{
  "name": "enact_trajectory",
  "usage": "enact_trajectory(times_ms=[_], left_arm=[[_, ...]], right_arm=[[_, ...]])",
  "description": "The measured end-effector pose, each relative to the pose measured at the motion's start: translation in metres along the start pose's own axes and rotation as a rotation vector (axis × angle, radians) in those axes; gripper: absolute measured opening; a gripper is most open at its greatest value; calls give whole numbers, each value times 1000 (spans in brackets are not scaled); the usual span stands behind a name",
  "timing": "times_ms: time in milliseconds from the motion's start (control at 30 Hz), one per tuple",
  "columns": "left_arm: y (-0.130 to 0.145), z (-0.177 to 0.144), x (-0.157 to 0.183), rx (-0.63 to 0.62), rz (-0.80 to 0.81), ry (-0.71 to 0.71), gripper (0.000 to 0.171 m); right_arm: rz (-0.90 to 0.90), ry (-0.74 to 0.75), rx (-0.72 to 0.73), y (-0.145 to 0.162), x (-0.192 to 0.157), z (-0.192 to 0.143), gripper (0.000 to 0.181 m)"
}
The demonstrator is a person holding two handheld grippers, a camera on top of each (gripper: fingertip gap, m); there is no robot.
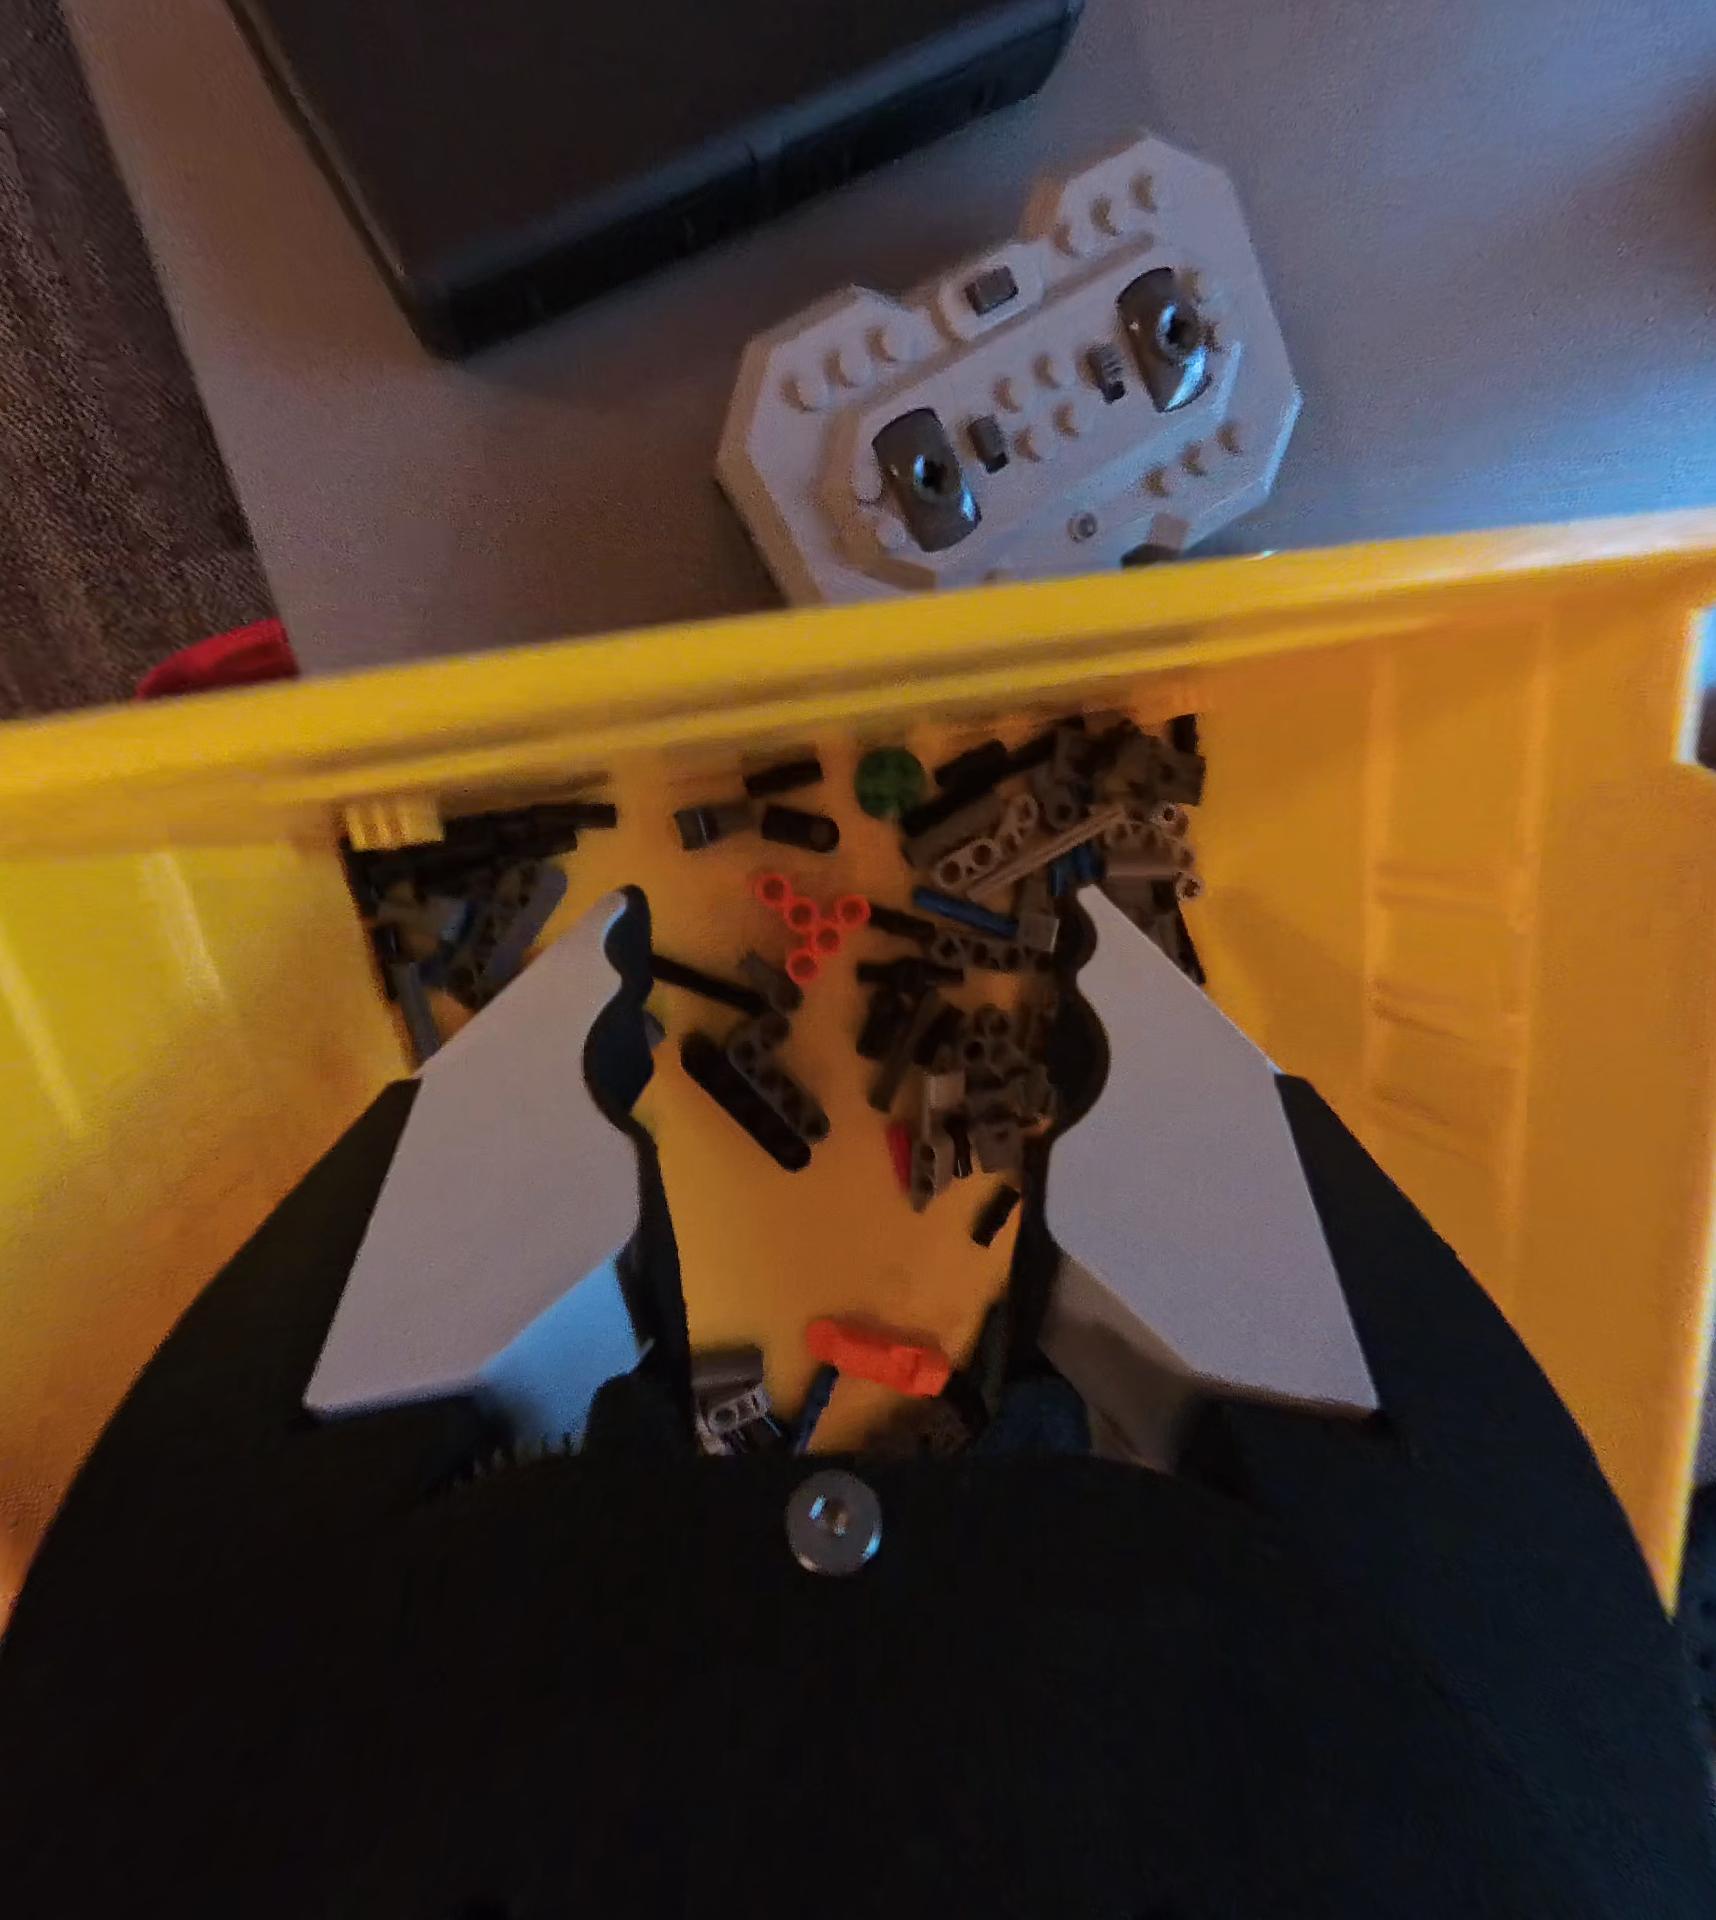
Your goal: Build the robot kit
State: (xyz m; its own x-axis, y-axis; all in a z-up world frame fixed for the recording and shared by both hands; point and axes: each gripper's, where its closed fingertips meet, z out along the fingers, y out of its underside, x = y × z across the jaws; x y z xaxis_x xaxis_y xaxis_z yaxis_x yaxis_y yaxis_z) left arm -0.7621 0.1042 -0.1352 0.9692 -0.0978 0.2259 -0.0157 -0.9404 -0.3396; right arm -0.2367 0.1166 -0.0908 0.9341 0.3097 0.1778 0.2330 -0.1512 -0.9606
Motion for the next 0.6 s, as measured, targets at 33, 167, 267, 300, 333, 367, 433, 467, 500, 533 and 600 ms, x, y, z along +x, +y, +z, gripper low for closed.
enact_trajectory(times_ms=[33,167,267,300,333,367,433,467,500,533,600], left_arm=[[0,6,-1,-24,-3,13,72],[0,17,-20,-65,15,-52,43],[14,18,-16,-121,65,-33,6],[20,17,-13,-135,74,-14,5],[29,14,-10,-156,73,-3,5],[40,11,-9,-185,63,6,5],[67,2,-6,-255,52,27,5],[80,-4,-8,-286,48,13,6],[87,-10,-17,-289,46,-39,6],[85,-17,-28,-251,50,-109,7],[68,-33,-40,-125,66,-185,16]], right_arm=[[-10,-8,-1,0,-2,0,64],[-74,-12,-20,3,-5,2,61],[-90,-19,-24,3,-7,2,61],[-92,-19,-24,3,-8,2,61],[-91,-20,-22,3,-7,2,61],[-87,-21,-21,3,-7,2,61],[-80,-23,-24,3,-7,2,61],[-79,-24,-26,3,-7,2,61],[-80,-25,-26,3,-7,2,61],[-84,-27,-26,3,-7,2,61],[-90,-31,-28,4,-9,3,61]])
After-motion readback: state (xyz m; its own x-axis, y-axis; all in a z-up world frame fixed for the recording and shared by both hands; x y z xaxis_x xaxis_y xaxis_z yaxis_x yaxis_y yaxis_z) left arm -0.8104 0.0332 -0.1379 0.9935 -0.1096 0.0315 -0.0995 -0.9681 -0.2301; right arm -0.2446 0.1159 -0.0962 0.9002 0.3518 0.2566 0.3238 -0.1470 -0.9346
